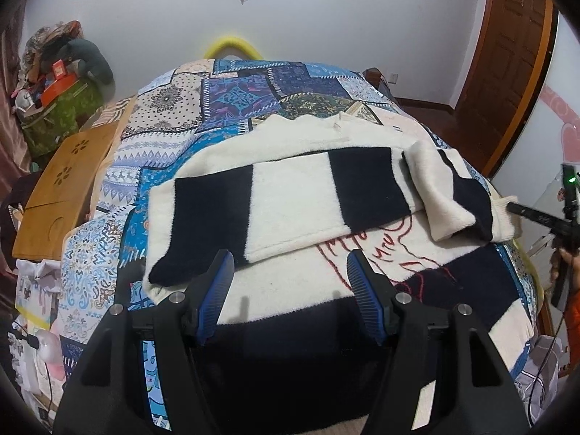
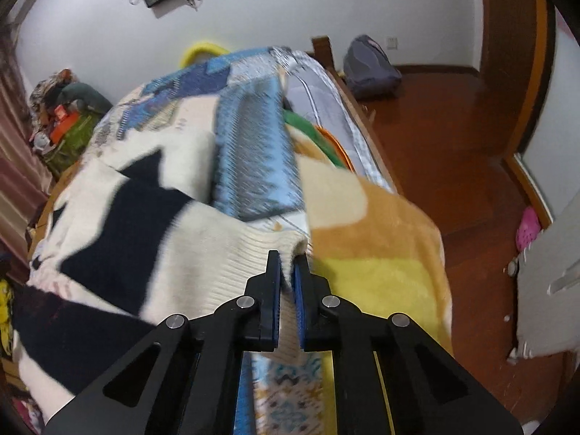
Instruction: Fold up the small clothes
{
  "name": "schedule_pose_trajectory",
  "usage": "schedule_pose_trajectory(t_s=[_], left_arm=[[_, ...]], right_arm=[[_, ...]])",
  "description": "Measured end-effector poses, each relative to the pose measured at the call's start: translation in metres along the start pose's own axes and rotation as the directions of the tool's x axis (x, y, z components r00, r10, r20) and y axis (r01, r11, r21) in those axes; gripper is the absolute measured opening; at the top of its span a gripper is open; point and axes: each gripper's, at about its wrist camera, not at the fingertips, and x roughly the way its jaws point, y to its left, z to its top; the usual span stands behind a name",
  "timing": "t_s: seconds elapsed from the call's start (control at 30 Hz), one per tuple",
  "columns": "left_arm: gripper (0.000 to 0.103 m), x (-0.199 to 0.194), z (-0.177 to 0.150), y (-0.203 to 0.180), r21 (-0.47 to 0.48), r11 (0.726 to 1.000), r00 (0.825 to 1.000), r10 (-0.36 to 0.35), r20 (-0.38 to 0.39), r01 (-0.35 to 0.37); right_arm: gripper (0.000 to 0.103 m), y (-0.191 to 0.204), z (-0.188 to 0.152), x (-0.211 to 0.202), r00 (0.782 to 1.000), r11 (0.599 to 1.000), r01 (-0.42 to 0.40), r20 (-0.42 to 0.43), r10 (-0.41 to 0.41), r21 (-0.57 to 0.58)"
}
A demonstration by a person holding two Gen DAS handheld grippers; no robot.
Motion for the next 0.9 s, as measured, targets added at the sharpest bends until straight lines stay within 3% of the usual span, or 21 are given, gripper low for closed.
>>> schedule_pose_trajectory(t_s=[0.23, 0.4, 0.67, 0.9], left_arm=[[0.064, -0.008, 0.002, 0.014, -0.026, 1.000, 0.999, -0.005, 0.033, 0.006], [0.064, -0.020, 0.004, 0.029, -0.056, 0.998, 0.997, -0.022, 0.072, 0.026], [0.064, -0.030, -0.004, 0.062, -0.088, 0.996, 0.996, -0.014, 0.093, 0.022], [0.064, -0.026, -0.021, 0.096, -0.140, 0.990, 0.998, 0.014, 0.066, -0.004]], right_arm=[[0.006, 0.070, 0.041, -0.057, 0.985, 0.985, -0.094, 0.128, 0.113, -0.143], [0.006, 0.141, 0.065, -0.068, 0.956, 0.942, -0.220, 0.136, 0.260, -0.253], [0.006, 0.265, 0.068, -0.024, 0.919, 0.839, -0.351, 0.017, 0.393, -0.416], [0.006, 0.340, 0.049, 0.035, 0.888, 0.775, -0.452, -0.144, 0.436, -0.441]])
